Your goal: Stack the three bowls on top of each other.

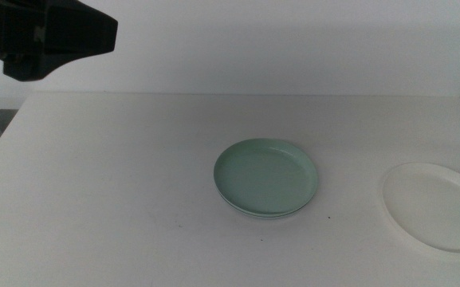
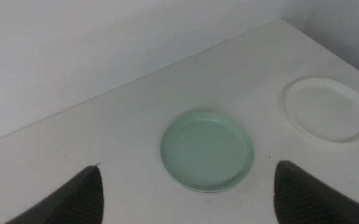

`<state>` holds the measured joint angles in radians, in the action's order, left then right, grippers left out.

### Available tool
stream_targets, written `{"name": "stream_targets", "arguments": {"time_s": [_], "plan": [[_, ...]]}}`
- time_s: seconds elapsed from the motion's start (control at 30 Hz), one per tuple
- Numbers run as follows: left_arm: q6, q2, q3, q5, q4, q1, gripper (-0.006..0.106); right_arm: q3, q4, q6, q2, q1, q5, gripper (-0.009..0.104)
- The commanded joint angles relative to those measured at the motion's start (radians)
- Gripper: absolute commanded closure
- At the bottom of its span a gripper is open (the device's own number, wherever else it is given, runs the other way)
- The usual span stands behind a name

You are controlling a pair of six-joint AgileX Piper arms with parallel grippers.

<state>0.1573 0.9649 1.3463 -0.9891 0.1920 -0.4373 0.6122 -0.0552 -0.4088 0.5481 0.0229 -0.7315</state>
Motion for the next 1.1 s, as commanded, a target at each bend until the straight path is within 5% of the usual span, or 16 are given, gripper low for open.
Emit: {"name": "stream_targets", "arguments": {"time_s": [0.0,0.2,0.33,0.4,0.77,0.93,1.07], "plan": [[0.003,-0.003,-0.004,0.015,-0.001,-0.001,0.007,0.109,0.001,-0.002,0.100,-0.005,-0.100,0.002],[0.003,-0.003,-0.004,0.015,-0.001,-0.001,0.007,0.207,0.025,-0.021,0.234,-0.005,-0.063,0.002],[0.001,-0.003,-0.004,0.015,-0.001,-0.001,0.007,0.207,0.129,-0.047,0.278,-0.005,-0.061,0.002],[0.001,-0.003,-0.004,0.015,-0.001,-0.001,0.007,0.216,0.131,-0.008,0.300,-0.005,-0.064,0.002],[0.003,-0.003,-0.004,0.013,-0.001,-0.001,0.007,0.426,-0.089,0.046,0.675,-0.025,-0.356,0.002],[0.001,-0.003,-0.004,0.013,-0.001,-0.001,0.007,0.501,-0.114,0.066,0.899,-0.104,-0.346,0.002],[0.001,-0.003,-0.004,0.013,-0.001,-0.001,0.007,0.529,-0.202,0.066,1.032,-0.116,-0.298,0.002]]}}
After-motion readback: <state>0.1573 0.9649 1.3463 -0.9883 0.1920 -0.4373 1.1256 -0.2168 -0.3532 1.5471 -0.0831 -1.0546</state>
